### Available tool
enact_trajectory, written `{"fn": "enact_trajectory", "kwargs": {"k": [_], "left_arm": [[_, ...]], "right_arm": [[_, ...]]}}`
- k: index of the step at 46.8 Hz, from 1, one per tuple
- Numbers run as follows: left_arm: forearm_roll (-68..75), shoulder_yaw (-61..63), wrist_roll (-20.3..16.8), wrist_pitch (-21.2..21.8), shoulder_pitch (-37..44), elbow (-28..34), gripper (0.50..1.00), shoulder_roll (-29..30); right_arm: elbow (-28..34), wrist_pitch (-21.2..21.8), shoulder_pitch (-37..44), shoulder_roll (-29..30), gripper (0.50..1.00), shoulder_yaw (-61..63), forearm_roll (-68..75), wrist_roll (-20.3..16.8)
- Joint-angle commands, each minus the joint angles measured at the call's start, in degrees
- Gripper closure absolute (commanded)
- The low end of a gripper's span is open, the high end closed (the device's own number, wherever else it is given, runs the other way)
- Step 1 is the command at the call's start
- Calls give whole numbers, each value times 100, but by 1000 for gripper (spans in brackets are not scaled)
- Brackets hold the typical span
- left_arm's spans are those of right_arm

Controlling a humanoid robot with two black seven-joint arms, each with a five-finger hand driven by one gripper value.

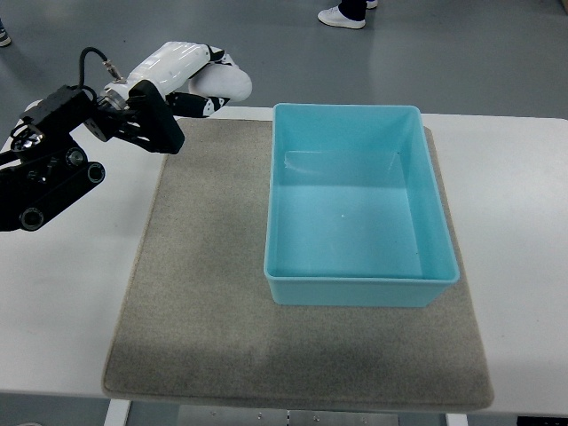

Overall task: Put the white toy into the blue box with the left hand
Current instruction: 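Lift the toy and carry it with the left hand over the blue box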

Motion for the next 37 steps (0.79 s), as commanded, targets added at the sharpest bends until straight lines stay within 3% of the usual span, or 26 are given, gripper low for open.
{"fn": "enact_trajectory", "kwargs": {"k": [1,10,30,35,37], "left_arm": [[5,34,-40,-11,-48,-376,1000,-53],[49,244,-339,-47,-13,-728,1000,-580],[93,1281,-348,-73,-48,-658,988,-1098],[93,1317,-348,-73,-39,-623,900,-1134],[93,1317,-348,-73,-39,-631,821,-1143]], "right_arm": [[0,-1,3,0,564,0,1,0],[0,-1,3,0,564,0,1,0],[0,7,3,0,564,0,1,0],[0,7,3,0,564,0,1,0],[0,-1,3,0,564,0,-7,0]]}}
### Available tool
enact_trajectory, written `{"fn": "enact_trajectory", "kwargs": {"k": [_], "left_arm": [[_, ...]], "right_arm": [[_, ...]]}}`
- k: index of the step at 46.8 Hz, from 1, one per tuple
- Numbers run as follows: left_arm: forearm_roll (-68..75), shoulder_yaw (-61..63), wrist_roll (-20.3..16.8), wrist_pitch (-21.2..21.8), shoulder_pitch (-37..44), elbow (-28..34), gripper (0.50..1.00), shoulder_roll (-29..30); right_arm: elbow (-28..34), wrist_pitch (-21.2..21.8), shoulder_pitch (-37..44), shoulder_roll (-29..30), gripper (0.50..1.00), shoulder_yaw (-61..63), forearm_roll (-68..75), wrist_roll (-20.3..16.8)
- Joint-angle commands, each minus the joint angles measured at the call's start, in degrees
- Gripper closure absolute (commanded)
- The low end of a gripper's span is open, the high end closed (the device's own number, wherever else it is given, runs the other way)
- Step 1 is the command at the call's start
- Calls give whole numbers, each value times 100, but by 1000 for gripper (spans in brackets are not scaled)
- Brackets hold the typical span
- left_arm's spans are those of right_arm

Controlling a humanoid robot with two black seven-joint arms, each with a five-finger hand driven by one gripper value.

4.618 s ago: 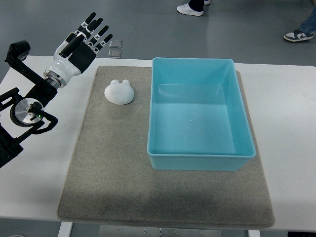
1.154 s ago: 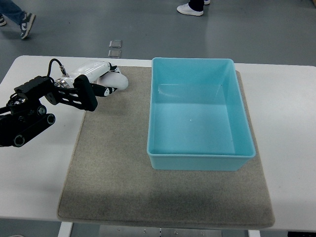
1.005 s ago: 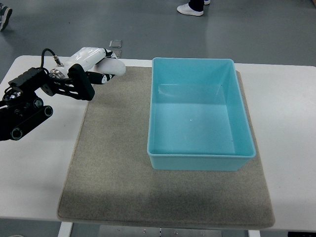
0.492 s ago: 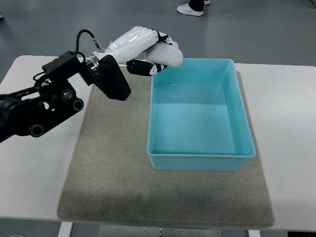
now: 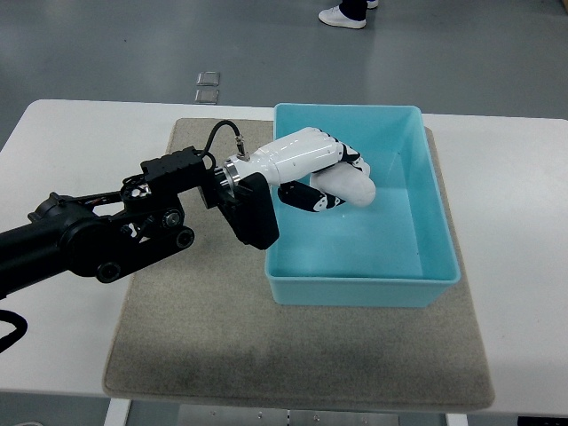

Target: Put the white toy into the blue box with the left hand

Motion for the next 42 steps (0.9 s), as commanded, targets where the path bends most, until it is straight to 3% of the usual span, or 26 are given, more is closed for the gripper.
{"fn": "enact_trajectory", "kwargs": {"k": [1,7,9,28,42], "left_arm": [[-16,5,1,0,1,-7,774,-11],[-104,-3,1,9,19,-16,560,-28],[-112,-4,1,18,28,-25,525,-28],[-524,-74,9,88,54,-69,508,-98],[-4354,-671,18,123,63,-7,508,156]], "right_arm": [[0,-5,0,0,564,0,2,0],[0,4,0,0,564,0,2,0],[0,-5,0,0,564,0,-7,0],[0,-5,0,0,564,0,2,0],[0,-5,0,0,564,0,2,0]]}}
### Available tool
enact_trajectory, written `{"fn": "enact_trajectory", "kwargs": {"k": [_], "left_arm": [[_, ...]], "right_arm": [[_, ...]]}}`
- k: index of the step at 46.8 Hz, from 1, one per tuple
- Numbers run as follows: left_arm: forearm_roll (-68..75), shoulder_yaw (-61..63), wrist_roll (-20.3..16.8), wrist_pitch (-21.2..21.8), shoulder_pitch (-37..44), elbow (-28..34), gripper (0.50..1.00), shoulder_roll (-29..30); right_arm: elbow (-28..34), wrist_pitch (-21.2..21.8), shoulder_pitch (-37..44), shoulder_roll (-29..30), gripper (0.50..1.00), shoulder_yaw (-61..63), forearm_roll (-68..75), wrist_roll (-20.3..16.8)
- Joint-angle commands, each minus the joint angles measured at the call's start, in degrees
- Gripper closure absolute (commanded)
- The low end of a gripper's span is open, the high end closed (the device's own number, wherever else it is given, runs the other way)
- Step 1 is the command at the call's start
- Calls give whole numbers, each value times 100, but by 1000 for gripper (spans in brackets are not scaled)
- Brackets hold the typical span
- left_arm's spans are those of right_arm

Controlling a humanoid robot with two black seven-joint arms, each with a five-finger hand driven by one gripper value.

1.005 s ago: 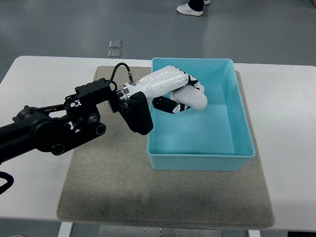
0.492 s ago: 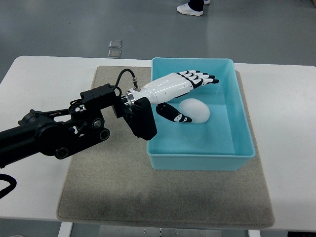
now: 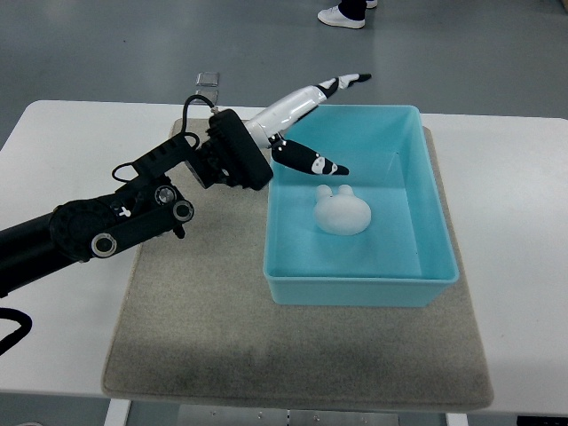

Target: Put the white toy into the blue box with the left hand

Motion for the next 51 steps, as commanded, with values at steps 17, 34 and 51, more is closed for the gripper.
{"fn": "enact_trajectory", "kwargs": {"k": [17,34,51], "left_arm": [[-5983,-800,19,174,361,933,501,315],[-7048,-1433,19,-274,827,1144,500,438],[-7013,-1530,10,-388,915,1083,500,500]], "right_arm": [[0,8,0,0,564,0,-6,0],[0,-1,0,0,564,0,-6,0],[0,8,0,0,564,0,-6,0]]}}
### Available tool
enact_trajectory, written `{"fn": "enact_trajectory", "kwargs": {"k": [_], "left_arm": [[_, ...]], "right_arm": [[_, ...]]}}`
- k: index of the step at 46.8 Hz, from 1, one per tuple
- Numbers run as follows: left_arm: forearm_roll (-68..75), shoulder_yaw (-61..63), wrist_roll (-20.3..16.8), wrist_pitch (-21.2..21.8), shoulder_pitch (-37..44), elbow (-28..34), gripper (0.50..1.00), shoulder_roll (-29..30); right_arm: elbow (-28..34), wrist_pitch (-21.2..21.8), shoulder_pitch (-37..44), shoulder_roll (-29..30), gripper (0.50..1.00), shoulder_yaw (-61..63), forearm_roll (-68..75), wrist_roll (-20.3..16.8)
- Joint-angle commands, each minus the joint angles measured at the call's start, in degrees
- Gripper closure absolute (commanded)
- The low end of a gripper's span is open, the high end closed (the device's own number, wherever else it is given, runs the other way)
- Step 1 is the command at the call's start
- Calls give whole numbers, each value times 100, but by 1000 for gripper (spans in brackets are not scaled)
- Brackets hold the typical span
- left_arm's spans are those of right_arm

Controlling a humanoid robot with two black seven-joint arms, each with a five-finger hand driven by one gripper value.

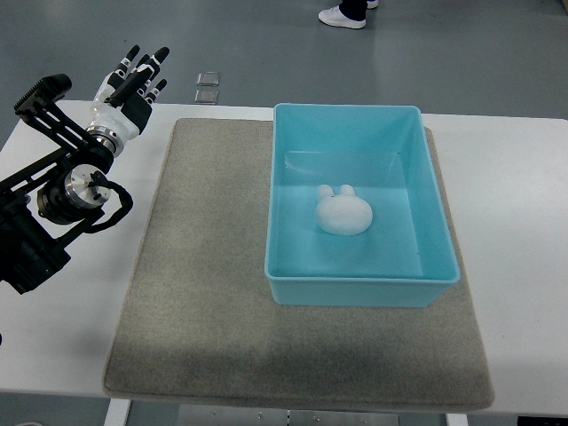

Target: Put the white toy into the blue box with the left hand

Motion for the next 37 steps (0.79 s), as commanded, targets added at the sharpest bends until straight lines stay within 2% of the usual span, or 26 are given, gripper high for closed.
{"fn": "enact_trajectory", "kwargs": {"k": [1,11,28,37], "left_arm": [[35,3,0,-8,6,27,500,9],[53,3,0,-341,6,194,500,17],[0,3,105,-649,-55,159,500,61],[-17,3,343,-772,-187,159,500,61]], "right_arm": [[0,-1,2,0,564,0,-5,0],[0,-1,2,0,564,0,4,0],[0,8,2,0,564,0,4,0],[0,8,2,0,564,9,4,0]]}}
